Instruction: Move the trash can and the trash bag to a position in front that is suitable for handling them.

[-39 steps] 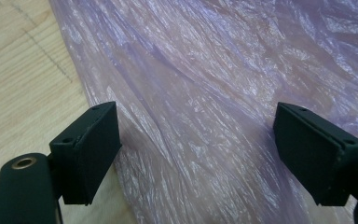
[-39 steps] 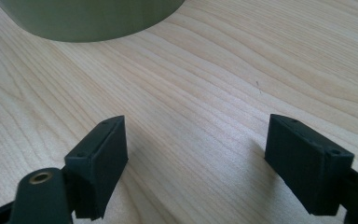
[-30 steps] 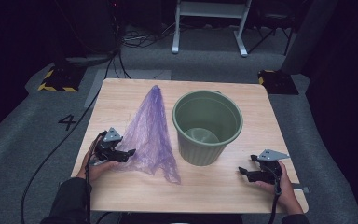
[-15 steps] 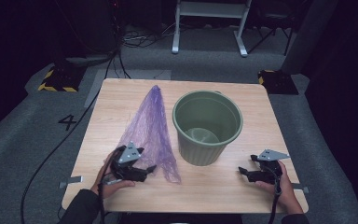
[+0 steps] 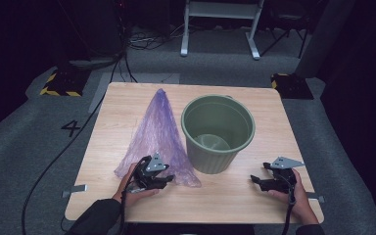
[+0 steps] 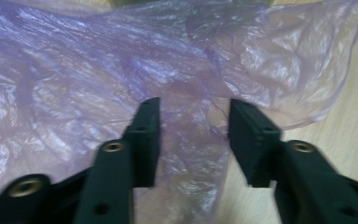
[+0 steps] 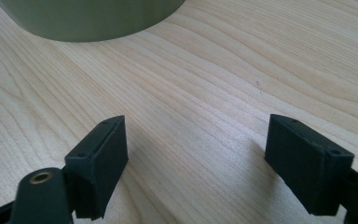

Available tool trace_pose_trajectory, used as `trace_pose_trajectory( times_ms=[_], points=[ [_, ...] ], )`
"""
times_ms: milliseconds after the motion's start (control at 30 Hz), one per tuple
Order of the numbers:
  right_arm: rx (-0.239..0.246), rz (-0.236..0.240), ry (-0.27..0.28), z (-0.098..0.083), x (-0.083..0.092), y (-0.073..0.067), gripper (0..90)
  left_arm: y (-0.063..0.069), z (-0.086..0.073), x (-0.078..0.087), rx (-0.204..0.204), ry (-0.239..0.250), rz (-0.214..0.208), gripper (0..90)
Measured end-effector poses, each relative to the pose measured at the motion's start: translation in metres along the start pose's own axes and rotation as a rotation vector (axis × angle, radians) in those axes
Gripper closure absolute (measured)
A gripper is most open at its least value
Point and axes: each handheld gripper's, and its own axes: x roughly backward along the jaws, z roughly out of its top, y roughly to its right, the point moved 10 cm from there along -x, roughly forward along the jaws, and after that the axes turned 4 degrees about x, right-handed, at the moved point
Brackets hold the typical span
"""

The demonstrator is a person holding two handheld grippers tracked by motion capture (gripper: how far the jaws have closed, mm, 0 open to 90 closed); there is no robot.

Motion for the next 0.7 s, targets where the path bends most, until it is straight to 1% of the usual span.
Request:
trace_pose_trajectory(
  times_ms=[33, 67, 100, 133, 167, 200, 233, 267, 333, 400, 467, 533, 567, 600, 633, 667, 700],
  points=[
    [0.0, 0.0, 0.0, 0.0, 0.0, 0.0, 21.0, -0.001, -0.002, 0.0, -0.012, -0.011, -0.001, 61.4],
    [0.0, 0.0, 0.0, 0.0, 0.0, 0.0, 21.0, -0.004, -0.004, 0.0, -0.02, -0.021, 0.011, 69.3],
    [0.0, 0.0, 0.0, 0.0, 0.0, 0.0, 21.0, -0.007, -0.005, 0.001, -0.02, -0.027, 0.014, 69.3],
    [0.0, 0.0, 0.0, 0.0, 0.0, 0.0, 21.0, -0.008, -0.007, 0.002, -0.018, -0.031, 0.011, 72.3],
    [0.0, 0.0, 0.0, 0.0, 0.0, 0.0, 21.0, -0.01, -0.009, 0.003, -0.028, -0.026, 0.018, 76.2],
    [0.0, 0.0, 0.0, 0.0, 0.0, 0.0, 21.0, -0.011, -0.011, 0.005, -0.042, -0.028, 0.023, 76.4],
    [0.0, 0.0, 0.0, 0.0, 0.0, 0.0, 21.0, -0.013, -0.015, 0.008, -0.045, -0.032, 0.015, 76.4],
    [0.0, 0.0, 0.0, 0.0, 0.0, 0.0, 21.0, -0.015, -0.018, 0.01, -0.033, -0.03, 0.01, 76.4],
    [0.0, 0.0, 0.0, 0.0, 0.0, 0.0, 21.0, -0.02, -0.025, 0.015, -0.028, -0.033, 0.016, 76.5],
    [0.0, 0.0, 0.0, 0.0, 0.0, 0.0, 21.0, -0.027, -0.03, 0.021, -0.009, -0.027, 0.017, 76.7],
    [0.0, 0.0, 0.0, 0.0, 0.0, 0.0, 21.0, -0.036, -0.032, 0.027, -0.007, -0.015, 0.015, 76.9],
    [0.0, -0.001, -0.001, 0.0, 0.0, 0.0, 21.0, -0.046, -0.036, 0.032, 0.01, -0.009, 0.022, 76.9],
    [0.0, 0.0, 0.0, 0.0, 0.0, 0.0, 21.0, -0.057, -0.04, 0.037, 0.037, 0.0, 0.021, 76.6],
    [0.0, 0.0, 0.0, 0.0, 0.0, 0.0, 21.0, -0.057, -0.04, 0.037, 0.037, 0.0, 0.021, 74.9],
    [0.0, -0.001, -0.001, 0.0, 0.0, 0.0, 21.0, -0.061, -0.042, 0.039, 0.049, -0.003, 0.017, 74.9],
    [0.0, 0.0, 0.0, 0.0, 0.0, 0.0, 21.1, -0.063, -0.044, 0.042, 0.064, 0.002, 0.002, 69.3],
    [0.0, 0.0, 0.0, 0.0, 0.0, 0.0, 21.1, -0.065, -0.045, 0.045, 0.082, 0.016, 0.003, 69.3]
  ],
)
